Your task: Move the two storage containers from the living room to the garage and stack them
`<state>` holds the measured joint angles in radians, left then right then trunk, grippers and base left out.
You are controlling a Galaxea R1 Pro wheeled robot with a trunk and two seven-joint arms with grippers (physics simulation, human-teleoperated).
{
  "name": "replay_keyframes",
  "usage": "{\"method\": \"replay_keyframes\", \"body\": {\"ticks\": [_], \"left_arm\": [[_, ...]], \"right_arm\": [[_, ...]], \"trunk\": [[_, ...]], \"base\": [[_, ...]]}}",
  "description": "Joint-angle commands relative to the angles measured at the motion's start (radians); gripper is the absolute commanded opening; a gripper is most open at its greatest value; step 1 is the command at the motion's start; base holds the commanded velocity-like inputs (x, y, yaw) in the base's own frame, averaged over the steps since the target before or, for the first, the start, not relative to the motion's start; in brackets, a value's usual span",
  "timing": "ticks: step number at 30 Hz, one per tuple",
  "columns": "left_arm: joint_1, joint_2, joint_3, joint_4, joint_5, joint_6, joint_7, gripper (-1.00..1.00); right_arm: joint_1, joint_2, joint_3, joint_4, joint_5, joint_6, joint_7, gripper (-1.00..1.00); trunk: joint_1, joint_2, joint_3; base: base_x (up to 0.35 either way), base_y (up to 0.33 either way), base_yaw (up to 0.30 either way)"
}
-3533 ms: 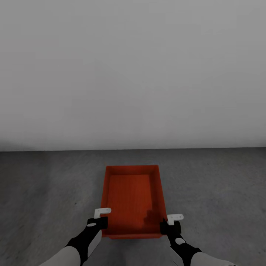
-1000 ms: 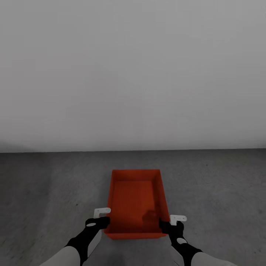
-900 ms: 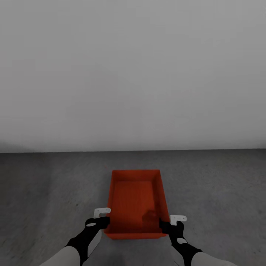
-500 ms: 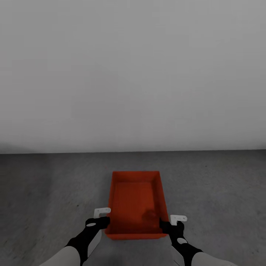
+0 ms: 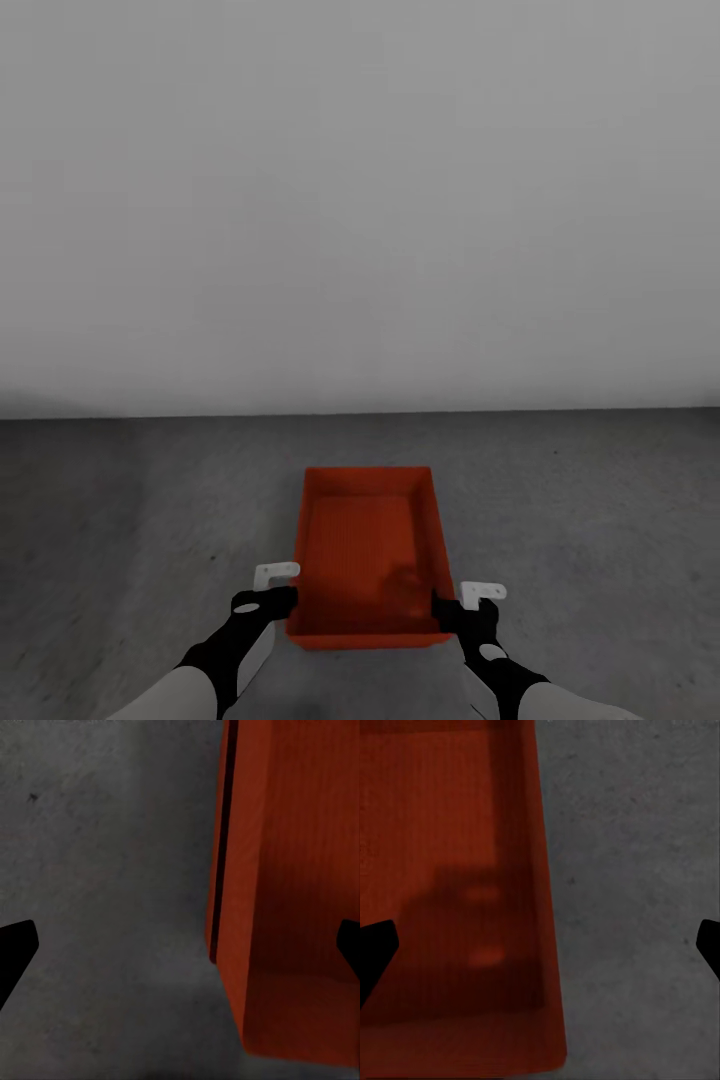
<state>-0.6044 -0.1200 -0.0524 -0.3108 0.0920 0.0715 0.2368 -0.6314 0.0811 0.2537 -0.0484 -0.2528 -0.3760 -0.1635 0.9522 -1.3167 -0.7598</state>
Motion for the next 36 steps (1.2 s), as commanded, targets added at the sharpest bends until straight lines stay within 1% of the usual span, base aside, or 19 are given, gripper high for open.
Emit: {"method": "replay_keyframes", "body": {"ticks": [1, 36], "left_arm": [[0.0, 0.0, -0.006, -0.002, 0.01, 0.005, 0.006, 1.0], [0.0, 0.0, -0.007, -0.002, 0.009, 0.005, 0.007, 1.0]], "right_arm": [[-0.001, 0.0, 0.009, 0.001, -0.008, -0.003, -0.004, 1.0], [-0.001, 0.003, 0.009, 0.001, -0.01, -0.004, -0.004, 1.0]], "trunk": [[-0.004, 0.007, 0.003], [-0.138, 0.252, 0.112]], "base": [[0.0, 0.0, 0.0], [0.0, 0.0, 0.0]]}}
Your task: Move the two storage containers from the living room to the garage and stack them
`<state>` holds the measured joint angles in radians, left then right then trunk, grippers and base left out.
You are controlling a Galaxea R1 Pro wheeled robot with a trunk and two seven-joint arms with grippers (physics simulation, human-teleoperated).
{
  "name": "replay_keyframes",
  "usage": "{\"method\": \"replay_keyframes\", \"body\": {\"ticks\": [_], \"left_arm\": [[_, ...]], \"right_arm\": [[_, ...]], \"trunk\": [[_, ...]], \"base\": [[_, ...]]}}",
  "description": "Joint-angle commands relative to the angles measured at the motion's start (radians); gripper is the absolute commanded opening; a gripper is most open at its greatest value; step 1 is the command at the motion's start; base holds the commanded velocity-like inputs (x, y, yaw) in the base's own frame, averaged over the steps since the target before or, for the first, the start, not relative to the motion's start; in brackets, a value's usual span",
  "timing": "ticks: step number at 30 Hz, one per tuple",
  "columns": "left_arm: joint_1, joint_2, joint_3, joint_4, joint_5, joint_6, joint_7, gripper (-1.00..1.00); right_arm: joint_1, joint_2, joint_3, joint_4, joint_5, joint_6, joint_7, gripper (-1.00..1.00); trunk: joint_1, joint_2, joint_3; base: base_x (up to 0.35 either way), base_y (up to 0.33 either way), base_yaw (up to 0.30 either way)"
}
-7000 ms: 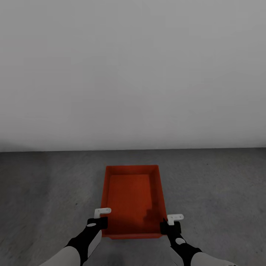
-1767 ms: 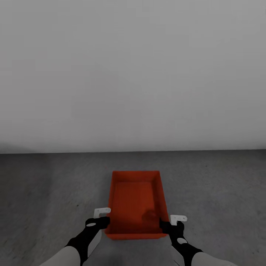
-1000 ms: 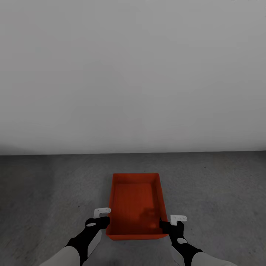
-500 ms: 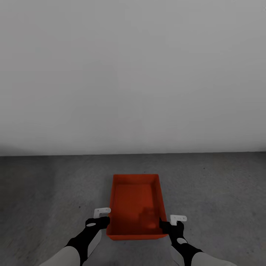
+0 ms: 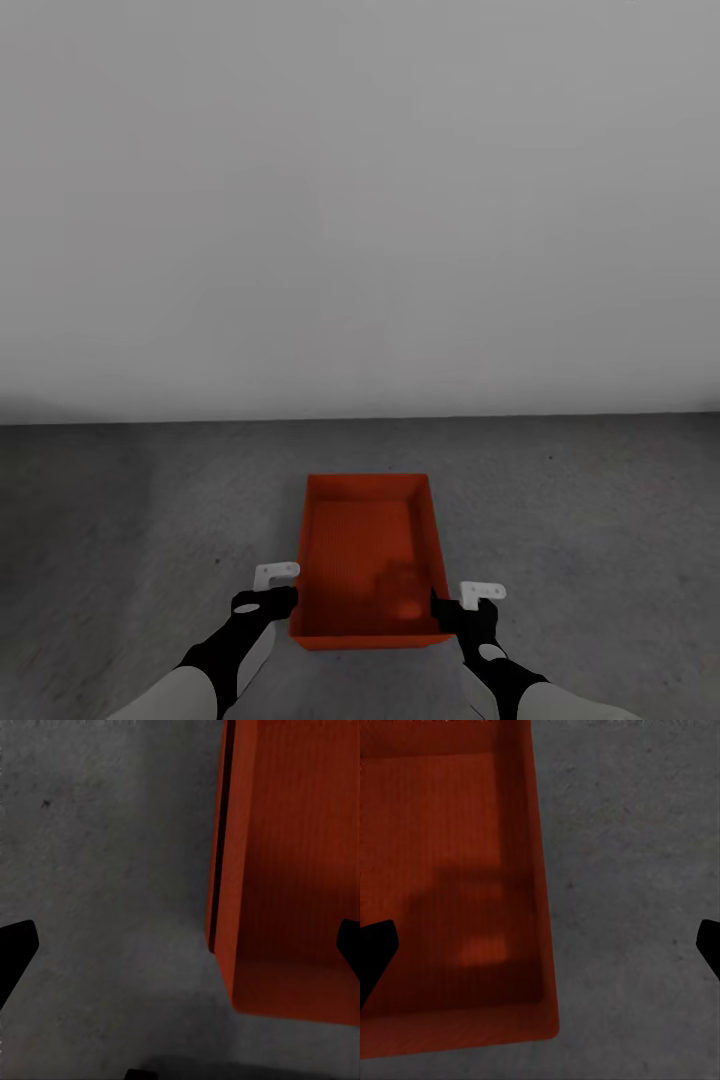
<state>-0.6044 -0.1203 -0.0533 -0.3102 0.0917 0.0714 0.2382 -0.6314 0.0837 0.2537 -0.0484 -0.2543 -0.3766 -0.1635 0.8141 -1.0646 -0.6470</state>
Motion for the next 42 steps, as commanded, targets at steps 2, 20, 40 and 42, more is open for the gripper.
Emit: {"method": "replay_keyframes", "body": {"ticks": [2, 20, 40, 42], "left_arm": [[0.0, 0.0, -0.006, -0.002, 0.01, 0.005, 0.006, 1.0], [0.0, 0.001, -0.006, -0.001, 0.011, 0.005, 0.006, 1.0], [0.0, 0.0, -0.005, -0.001, 0.011, 0.004, 0.005, 1.0], [0.0, 0.0, -0.005, -0.002, 0.011, 0.004, 0.005, 1.0]], "right_arm": [[-0.001, 0.0, 0.009, 0.001, -0.008, -0.003, -0.004, 1.0], [-0.001, 0.001, 0.009, 0.001, -0.009, -0.003, -0.004, 1.0], [-0.001, 0.002, 0.009, 0.001, -0.009, -0.003, -0.004, 1.0], [-0.001, 0.002, 0.009, 0.001, -0.009, -0.002, -0.004, 1.0]], "trunk": [[-0.008, 0.014, 0.006], [-0.077, 0.14, 0.062], [-0.153, 0.28, 0.125], [-0.161, 0.294, 0.131]], "base": [[0.0, 0.0, 0.0], [0.0, 0.0, 0.0], [0.0, 0.0, 0.0], [0.0, 0.0, 0.0]]}}
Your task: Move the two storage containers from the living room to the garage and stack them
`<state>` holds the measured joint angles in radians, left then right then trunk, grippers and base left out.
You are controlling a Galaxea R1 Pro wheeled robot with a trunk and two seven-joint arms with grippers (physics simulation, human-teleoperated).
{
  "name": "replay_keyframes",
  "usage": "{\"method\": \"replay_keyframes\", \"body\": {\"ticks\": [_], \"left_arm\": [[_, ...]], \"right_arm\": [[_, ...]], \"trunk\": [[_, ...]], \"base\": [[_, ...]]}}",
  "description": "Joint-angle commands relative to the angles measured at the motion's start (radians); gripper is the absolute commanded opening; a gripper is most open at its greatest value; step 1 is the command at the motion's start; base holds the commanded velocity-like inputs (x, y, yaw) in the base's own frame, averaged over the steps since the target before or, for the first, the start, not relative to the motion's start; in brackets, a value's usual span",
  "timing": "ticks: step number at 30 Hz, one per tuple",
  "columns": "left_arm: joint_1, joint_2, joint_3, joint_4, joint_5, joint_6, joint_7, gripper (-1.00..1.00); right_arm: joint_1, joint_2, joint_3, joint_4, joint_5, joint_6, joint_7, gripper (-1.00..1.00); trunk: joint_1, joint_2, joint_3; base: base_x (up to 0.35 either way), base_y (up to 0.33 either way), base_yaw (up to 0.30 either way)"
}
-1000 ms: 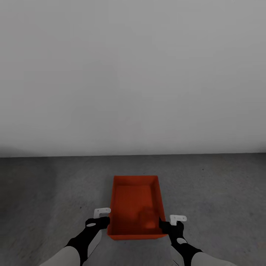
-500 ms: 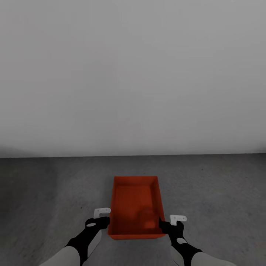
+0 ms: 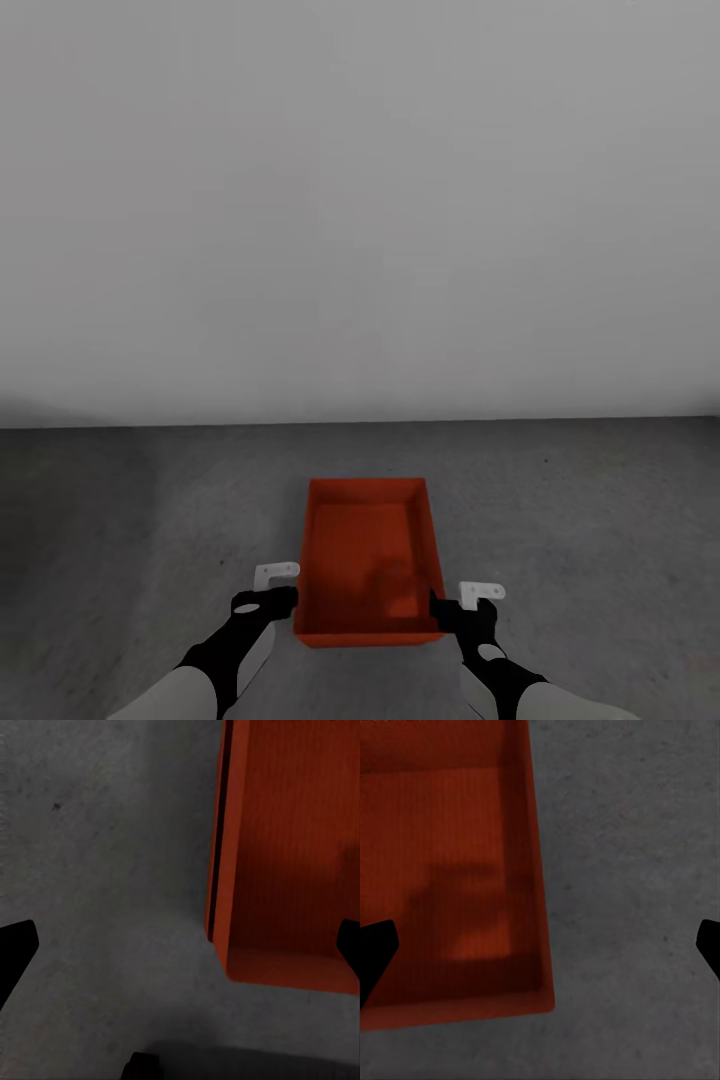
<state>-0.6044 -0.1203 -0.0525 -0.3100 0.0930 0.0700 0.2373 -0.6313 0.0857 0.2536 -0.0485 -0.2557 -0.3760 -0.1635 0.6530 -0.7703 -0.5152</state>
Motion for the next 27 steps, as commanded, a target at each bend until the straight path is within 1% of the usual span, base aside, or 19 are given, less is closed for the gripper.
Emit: {"method": "replay_keyframes", "body": {"ticks": [1, 5, 18, 22, 27], "left_arm": [[0.0, 0.0, -0.006, -0.002, 0.01, 0.005, 0.006, 1.0], [0.0, 0.001, -0.006, -0.003, 0.01, 0.005, 0.006, 1.0], [0.0, -0.001, -0.006, -0.006, 0.008, 0.004, 0.006, 1.0], [0.0, -0.003, -0.005, -0.006, 0.007, 0.005, 0.006, 1.0], [0.0, -0.002, -0.004, -0.006, 0.007, 0.005, 0.007, 1.0]], "right_arm": [[-0.001, 0.0, 0.009, 0.001, -0.008, -0.003, -0.004, 1.0], [-0.001, 0.0, 0.009, 0.001, -0.008, -0.003, -0.004, 1.0], [-0.001, 0.001, 0.009, 0.001, -0.008, -0.004, -0.004, 1.0], [-0.001, 0.002, 0.009, 0.001, -0.008, -0.004, -0.004, 1.0], [-0.001, 0.002, 0.009, 0.001, -0.008, -0.003, -0.004, 1.0]], "trunk": [[-0.004, 0.006, 0.002], [-0.019, 0.034, 0.015], [-0.019, 0.034, 0.015], [-0.019, 0.034, 0.015], [-0.019, 0.034, 0.015]], "base": [[0.0, 0.0, 0.0], [0.0, 0.0, 0.0], [-0.011, 0.0, 0.0], [-0.233, 0.0, 0.0], [-0.318, 0.001, 0.0]]}}
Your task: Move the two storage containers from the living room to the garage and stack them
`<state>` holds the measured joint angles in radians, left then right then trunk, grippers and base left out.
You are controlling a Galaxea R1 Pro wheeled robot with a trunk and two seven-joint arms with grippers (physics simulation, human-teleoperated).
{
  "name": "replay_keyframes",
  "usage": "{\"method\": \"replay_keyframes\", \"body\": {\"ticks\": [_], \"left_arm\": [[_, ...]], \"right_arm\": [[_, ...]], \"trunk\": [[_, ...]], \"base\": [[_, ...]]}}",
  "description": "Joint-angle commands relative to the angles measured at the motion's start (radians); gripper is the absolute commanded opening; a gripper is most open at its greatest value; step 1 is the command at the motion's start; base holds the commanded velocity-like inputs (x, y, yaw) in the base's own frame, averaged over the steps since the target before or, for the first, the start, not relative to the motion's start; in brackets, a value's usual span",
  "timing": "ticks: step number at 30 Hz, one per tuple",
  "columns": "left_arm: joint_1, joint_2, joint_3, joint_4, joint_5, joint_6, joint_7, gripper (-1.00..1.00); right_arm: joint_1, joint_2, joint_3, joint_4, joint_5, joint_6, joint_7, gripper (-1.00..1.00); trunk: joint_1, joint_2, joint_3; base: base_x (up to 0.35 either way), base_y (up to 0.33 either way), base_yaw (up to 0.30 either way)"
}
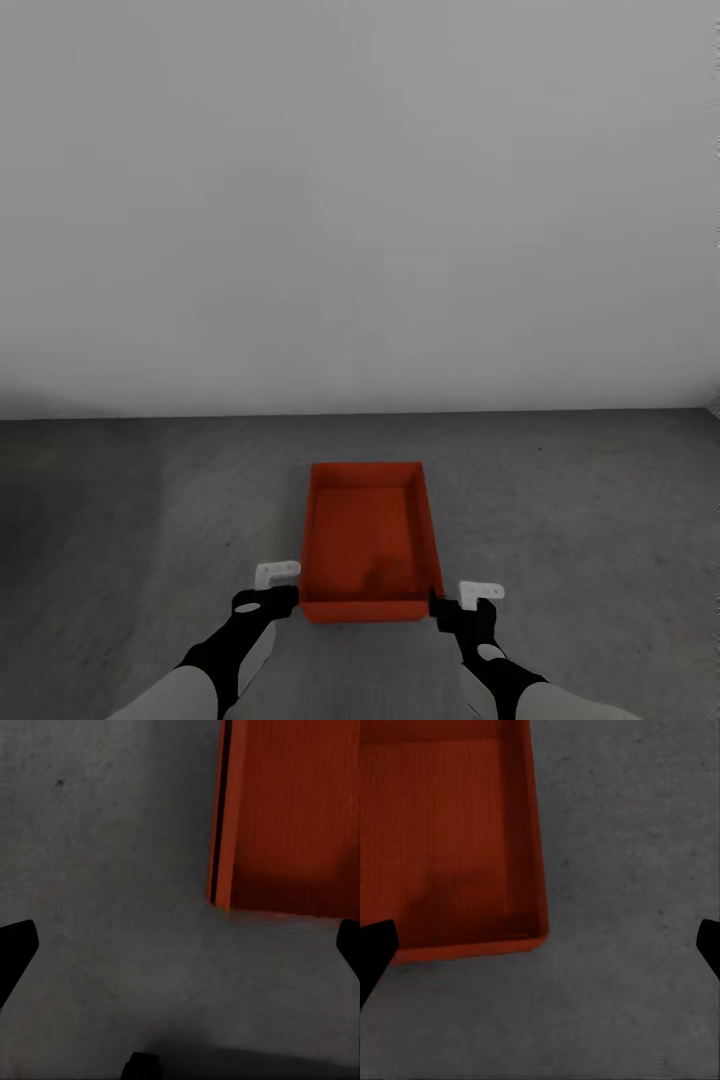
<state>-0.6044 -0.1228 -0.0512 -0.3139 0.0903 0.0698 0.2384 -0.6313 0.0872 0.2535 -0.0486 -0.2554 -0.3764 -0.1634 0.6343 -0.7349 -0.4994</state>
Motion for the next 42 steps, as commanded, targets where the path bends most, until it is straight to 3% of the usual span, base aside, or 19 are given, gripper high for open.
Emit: {"method": "replay_keyframes", "body": {"ticks": [1, 12, 19, 25, 27, 28, 34, 42], "left_arm": [[0.0, 0.001, -0.006, -0.002, 0.009, 0.005, 0.005, 1.0], [0.0, 0.011, -0.011, -0.034, 0.012, 0.007, 0.004, 1.0], [0.0, 0.055, -0.008, 0.039, 0.049, 0.011, 0.003, 1.0], [0.0, 0.119, -0.005, 0.139, 0.12, 0.008, -0.003, 1.0], [0.0, 0.171, -0.005, 0.234, 0.191, 0.005, -0.01, 1.0], [0.0, 0.175, -0.005, 0.248, 0.197, 0.005, -0.011, 1.0], [0.004, 0.206, -0.005, 0.307, 0.222, 0.006, -0.01, 1.0], [0.009, 0.22, -0.006, 0.314, 0.226, 0.006, -0.005, 1.0]], "right_arm": [[-0.001, 0.0, 0.009, 0.001, -0.008, -0.003, -0.004, 1.0], [-0.001, -0.016, 0.01, 0.0, 0.003, 0.001, 0.008, 1.0], [-0.001, -0.074, 0.01, 0.053, -0.005, 0.012, 0.01, 1.0], [-0.009, -0.109, 0.011, 0.078, -0.006, 0.054, 0.011, 1.0], [-0.006, -0.138, 0.01, 0.081, -0.007, 0.09, 0.01, 1.0], [-0.001, -0.14, 0.01, 0.082, -0.007, 0.092, 0.01, 1.0], [0.094, -0.16, 0.01, 0.082, -0.007, 0.102, 0.013, 1.0], [0.221, -0.172, 0.01, 0.084, -0.007, 0.105, 0.011, 1.0]], "trunk": [[0.0, -0.001, -0.001], [0.0, -0.001, -0.001], [0.0, -0.001, -0.001], [0.0, -0.001, -0.001], [0.0, -0.001, -0.001], [0.0, -0.001, -0.001], [0.0, -0.001, -0.001], [0.0, -0.001, -0.001]], "base": [[-0.336, 0.025, 0.0], [-0.343, 0.061, 0.0], [-0.345, 0.074, 0.0], [-0.345, 0.022, 0.0], [-0.339, 0.003, 0.0], [-0.33, 0.001, 0.0], [-0.337, 0.0, 0.0], [-0.31, 0.0, 0.0]]}}
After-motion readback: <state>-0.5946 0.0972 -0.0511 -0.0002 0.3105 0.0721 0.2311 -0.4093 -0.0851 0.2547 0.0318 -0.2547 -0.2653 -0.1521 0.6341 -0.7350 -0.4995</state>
